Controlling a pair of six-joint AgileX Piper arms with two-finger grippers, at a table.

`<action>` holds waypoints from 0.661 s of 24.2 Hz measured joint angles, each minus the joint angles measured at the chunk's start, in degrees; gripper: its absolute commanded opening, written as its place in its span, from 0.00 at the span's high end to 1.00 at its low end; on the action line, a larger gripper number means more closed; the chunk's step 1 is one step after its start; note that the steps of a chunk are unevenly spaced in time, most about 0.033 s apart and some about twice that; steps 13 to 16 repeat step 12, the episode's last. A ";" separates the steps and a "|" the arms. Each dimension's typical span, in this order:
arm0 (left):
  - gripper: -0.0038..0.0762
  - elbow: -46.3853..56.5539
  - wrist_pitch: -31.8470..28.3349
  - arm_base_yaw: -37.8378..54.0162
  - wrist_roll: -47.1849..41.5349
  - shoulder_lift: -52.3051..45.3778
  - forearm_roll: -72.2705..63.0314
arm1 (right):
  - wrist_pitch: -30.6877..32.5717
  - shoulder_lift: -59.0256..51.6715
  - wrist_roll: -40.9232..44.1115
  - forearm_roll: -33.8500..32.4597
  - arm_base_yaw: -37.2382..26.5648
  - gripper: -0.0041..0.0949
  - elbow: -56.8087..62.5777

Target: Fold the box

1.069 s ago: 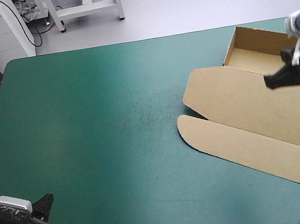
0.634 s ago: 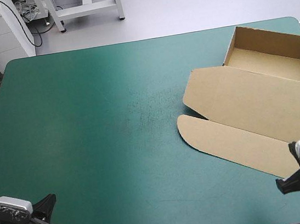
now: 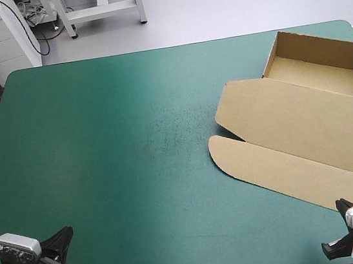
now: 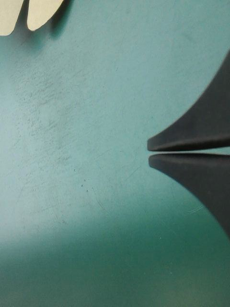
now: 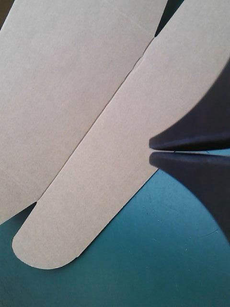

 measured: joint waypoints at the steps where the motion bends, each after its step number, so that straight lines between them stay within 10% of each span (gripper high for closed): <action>1: 0.96 0.00 0.00 0.00 0.00 0.00 -0.05 | -0.10 0.00 0.00 0.00 0.00 0.96 0.00; 16: 0.96 0.00 0.00 0.00 0.00 0.00 -0.17 | -0.29 0.00 0.00 0.07 0.00 0.96 0.00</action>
